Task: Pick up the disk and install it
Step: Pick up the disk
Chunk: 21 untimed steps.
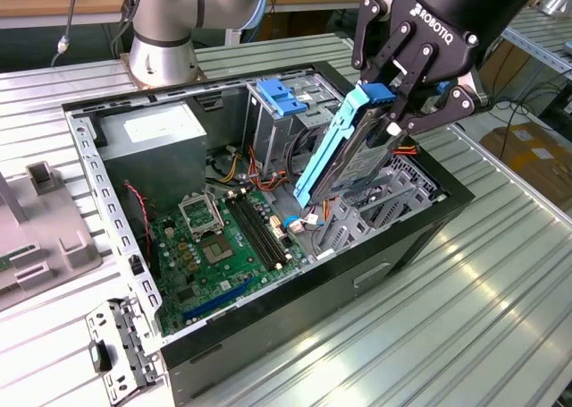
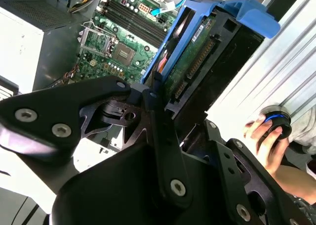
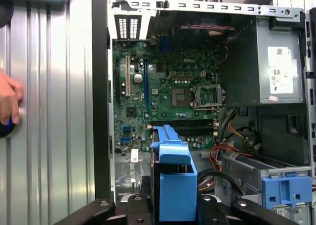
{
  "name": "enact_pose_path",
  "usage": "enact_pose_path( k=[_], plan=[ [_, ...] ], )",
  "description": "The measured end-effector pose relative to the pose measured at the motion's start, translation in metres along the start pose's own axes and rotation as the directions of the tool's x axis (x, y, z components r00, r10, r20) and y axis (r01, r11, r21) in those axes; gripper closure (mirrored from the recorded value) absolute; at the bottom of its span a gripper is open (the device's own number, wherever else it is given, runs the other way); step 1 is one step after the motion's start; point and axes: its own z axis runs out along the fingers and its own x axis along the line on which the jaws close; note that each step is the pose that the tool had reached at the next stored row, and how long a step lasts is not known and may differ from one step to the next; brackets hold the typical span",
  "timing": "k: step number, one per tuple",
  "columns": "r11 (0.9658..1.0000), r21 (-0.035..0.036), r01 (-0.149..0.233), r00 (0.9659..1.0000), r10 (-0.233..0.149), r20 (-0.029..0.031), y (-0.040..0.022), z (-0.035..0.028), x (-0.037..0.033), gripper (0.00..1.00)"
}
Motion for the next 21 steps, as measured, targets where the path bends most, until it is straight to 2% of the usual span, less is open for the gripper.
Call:
enact_pose_path(
  k=[5,12,21],
  plan=[
    [1.0000,-0.0016,0.000,1.0000,0.000,0.0000,-0.0071,-0.0005,0.0008,0.64],
    [1.0000,-0.0027,0.000,1.0000,0.000,0.0000,-0.0137,-0.0011,0.0017,0.64],
    [1.0000,-0.0052,-0.001,1.0000,0.001,-0.0002,-0.0263,-0.0021,0.0036,0.64]
  ],
)
